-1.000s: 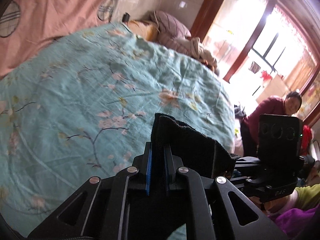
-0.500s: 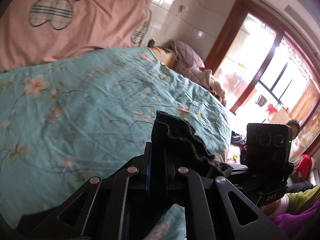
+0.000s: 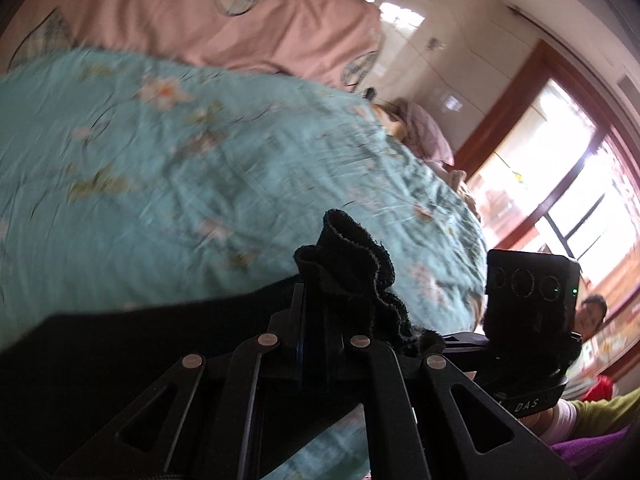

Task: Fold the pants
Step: 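Lift the cuff end with the right tool and fold it toward the waistband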

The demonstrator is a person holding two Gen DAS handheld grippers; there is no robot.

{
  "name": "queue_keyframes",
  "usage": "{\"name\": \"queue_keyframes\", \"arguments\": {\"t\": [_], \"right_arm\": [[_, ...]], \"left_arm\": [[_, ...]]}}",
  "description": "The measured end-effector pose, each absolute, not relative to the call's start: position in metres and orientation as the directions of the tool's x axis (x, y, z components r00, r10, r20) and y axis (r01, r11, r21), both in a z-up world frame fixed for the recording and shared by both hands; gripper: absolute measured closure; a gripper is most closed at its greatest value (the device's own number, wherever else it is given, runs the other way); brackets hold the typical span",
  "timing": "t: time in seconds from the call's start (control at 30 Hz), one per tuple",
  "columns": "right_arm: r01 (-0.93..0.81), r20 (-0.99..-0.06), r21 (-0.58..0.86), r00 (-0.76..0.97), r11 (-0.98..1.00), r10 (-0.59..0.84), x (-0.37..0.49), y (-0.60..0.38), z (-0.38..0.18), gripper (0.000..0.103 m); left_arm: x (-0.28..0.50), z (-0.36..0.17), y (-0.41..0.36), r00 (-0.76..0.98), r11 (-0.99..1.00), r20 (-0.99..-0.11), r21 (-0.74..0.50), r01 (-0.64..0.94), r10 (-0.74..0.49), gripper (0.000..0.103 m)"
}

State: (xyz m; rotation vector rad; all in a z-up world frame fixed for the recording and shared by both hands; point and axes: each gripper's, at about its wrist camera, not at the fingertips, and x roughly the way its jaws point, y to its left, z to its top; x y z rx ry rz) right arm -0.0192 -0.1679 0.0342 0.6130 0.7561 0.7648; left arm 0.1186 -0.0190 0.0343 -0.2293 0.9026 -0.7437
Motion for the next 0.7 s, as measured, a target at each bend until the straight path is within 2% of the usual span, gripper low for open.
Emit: {"name": "queue_keyframes", "arguments": {"t": [0.33, 0.4, 0.47, 0.57, 0.7], "right_arm": [[-0.352, -0.507, 0.677, 0.413, 0.646, 0.756, -0.007, -0.145, 0.010, 0.084], [-0.343, -0.517, 0.679, 0.403, 0.649, 0.755, -0.006, -0.143, 0.007, 0.081], [-0.348, -0.511, 0.686, 0.395, 0.639, 0.764, -0.006, -0.142, 0.006, 0.070], [-0.369, -0.515, 0.676, 0.384, 0.639, 0.766, -0.007, -0.136, 0.009, 0.061], [-0.383, -0.523, 0.667, 0.370, 0.639, 0.768, -0.009, -0.128, 0.010, 0.057]], "left_arm": [[0.117, -0.017, 0.014, 0.395, 0.786, -0.680, -0.533, 0.313, -0.618, 0.100], [0.114, -0.021, 0.021, 0.403, 0.799, -0.690, -0.531, 0.282, -0.601, 0.099], [0.110, -0.022, 0.027, 0.417, 0.810, -0.695, -0.526, 0.259, -0.585, 0.099], [0.105, -0.022, 0.036, 0.439, 0.820, -0.696, -0.523, 0.231, -0.568, 0.095], [0.097, -0.023, 0.049, 0.457, 0.825, -0.696, -0.532, 0.191, -0.554, 0.089]]}}
